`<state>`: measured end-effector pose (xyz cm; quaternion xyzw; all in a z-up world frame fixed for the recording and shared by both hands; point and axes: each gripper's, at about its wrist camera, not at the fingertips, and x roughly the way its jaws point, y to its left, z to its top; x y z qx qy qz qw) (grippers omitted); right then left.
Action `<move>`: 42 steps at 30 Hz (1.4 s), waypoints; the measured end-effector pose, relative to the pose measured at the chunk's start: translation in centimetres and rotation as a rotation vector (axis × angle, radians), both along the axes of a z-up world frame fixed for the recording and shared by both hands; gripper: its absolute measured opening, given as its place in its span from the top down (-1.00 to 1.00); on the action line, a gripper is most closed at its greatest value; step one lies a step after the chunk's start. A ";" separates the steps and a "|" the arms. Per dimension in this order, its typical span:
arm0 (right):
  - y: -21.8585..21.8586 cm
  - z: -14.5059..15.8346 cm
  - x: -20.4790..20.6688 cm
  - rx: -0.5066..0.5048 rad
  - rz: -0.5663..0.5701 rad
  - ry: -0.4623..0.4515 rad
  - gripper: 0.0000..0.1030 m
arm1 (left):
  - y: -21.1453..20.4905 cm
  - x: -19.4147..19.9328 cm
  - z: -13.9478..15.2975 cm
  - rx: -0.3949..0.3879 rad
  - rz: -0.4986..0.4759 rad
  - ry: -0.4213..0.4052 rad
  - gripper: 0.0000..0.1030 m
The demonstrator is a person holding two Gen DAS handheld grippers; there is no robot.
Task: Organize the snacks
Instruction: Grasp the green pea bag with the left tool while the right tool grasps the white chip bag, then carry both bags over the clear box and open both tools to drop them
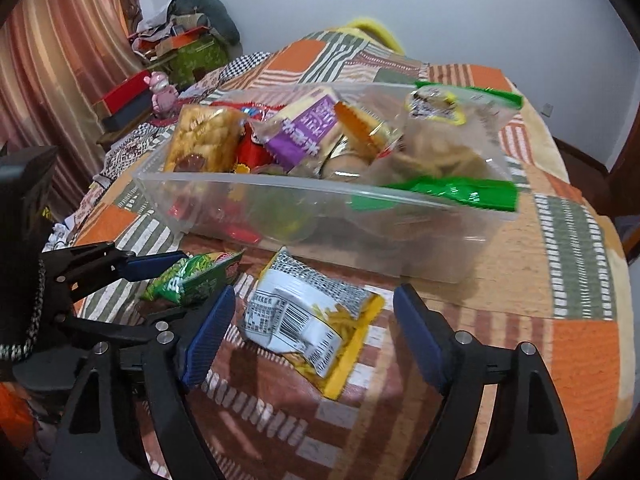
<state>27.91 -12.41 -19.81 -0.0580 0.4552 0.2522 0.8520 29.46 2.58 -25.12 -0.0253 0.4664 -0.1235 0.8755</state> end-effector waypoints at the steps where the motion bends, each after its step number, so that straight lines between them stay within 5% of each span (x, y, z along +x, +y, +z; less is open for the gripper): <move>1: 0.1 -0.3 0.2 -0.001 -0.001 0.011 -0.54 | 0.0 -0.1 -0.1 0.005 -0.003 -0.005 0.16; 6: 0.4 -1.5 0.5 -0.020 0.006 0.056 -0.55 | 0.5 0.2 -0.1 0.017 -0.003 -0.023 0.44; 9: 0.7 -1.6 0.3 -0.042 0.010 0.045 -0.53 | 1.2 0.2 0.0 -0.018 0.006 -0.015 0.45; 18: 0.5 -0.7 -0.6 -0.029 0.025 0.009 0.02 | 1.3 -1.1 2.5 -0.035 0.010 -0.070 0.47; 30: -2.0 3.2 -2.0 0.033 -0.002 -0.079 0.08 | 1.8 -1.8 7.4 -0.029 0.033 -0.164 0.47; 42: -1.1 8.2 0.7 0.080 -0.030 -0.232 0.07 | 1.9 2.3 11.0 -0.037 0.058 -0.231 0.47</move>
